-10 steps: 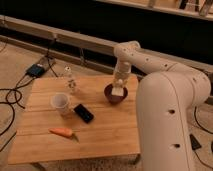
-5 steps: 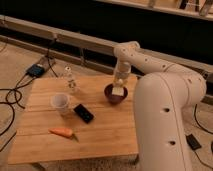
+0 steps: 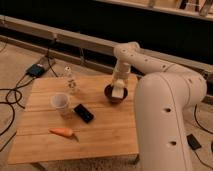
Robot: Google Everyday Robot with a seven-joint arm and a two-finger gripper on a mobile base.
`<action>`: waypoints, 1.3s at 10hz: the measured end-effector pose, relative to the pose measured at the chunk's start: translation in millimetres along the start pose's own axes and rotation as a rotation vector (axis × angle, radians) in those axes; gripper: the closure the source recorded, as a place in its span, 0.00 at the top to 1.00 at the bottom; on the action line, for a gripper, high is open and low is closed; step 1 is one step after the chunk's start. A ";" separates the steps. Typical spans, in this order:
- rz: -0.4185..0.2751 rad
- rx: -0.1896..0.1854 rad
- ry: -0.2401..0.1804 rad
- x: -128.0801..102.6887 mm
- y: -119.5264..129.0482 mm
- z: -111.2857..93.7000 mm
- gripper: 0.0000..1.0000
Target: Place the white sponge in the ceramic bowl
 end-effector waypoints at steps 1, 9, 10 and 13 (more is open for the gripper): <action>0.001 -0.005 -0.002 0.5 1.4 -1.4 0.80; -0.124 -0.034 0.071 61.0 27.2 -37.1 0.80; -0.139 -0.018 0.067 70.5 25.7 -45.5 0.80; -0.123 -0.013 0.023 89.8 20.7 -65.7 0.80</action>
